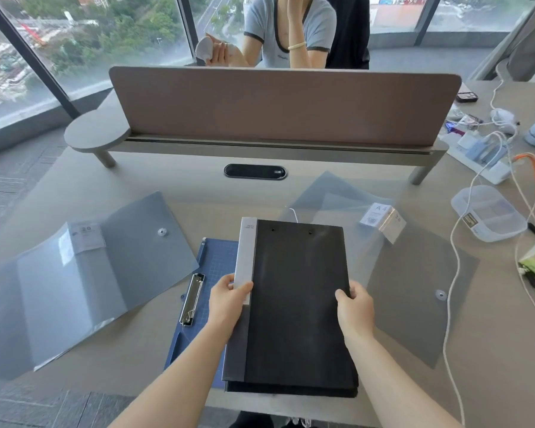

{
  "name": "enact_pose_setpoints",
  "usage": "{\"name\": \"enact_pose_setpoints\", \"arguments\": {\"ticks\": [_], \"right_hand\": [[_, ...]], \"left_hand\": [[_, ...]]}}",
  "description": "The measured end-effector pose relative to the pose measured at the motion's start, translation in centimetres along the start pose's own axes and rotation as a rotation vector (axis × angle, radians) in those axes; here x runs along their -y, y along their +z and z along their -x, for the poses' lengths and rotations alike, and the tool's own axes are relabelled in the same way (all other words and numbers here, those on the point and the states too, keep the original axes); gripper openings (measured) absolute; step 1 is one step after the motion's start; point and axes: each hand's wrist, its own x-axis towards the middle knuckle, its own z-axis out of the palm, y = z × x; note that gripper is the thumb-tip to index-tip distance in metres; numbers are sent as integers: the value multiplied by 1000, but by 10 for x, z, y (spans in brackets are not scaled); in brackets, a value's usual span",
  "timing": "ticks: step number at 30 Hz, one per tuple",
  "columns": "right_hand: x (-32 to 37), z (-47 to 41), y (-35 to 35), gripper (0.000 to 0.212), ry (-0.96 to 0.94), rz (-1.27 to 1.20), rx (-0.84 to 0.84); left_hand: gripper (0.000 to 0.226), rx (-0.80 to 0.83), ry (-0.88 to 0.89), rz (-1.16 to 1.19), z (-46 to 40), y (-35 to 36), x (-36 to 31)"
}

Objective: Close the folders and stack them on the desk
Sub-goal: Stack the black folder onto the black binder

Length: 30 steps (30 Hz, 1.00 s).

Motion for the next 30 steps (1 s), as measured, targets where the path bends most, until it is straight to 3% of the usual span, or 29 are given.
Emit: {"name": "enact_pose_setpoints", "arguments": {"ticks": [13, 18, 21, 30], "right_hand": [[11, 19, 82, 8, 15, 72, 169], [2, 23, 95, 12, 65, 110, 232], [-1, 24, 99, 3, 80, 149, 234], [-1, 23, 107, 10, 54, 362, 203]], "left_hand": [[19, -97, -11, -66, -39, -82, 6], [33, -79, -11, -111, -44, -94, 10], [38, -69, -10, -152, -47, -99, 12], [12, -112, 13, -317, -53, -94, 13]]}}
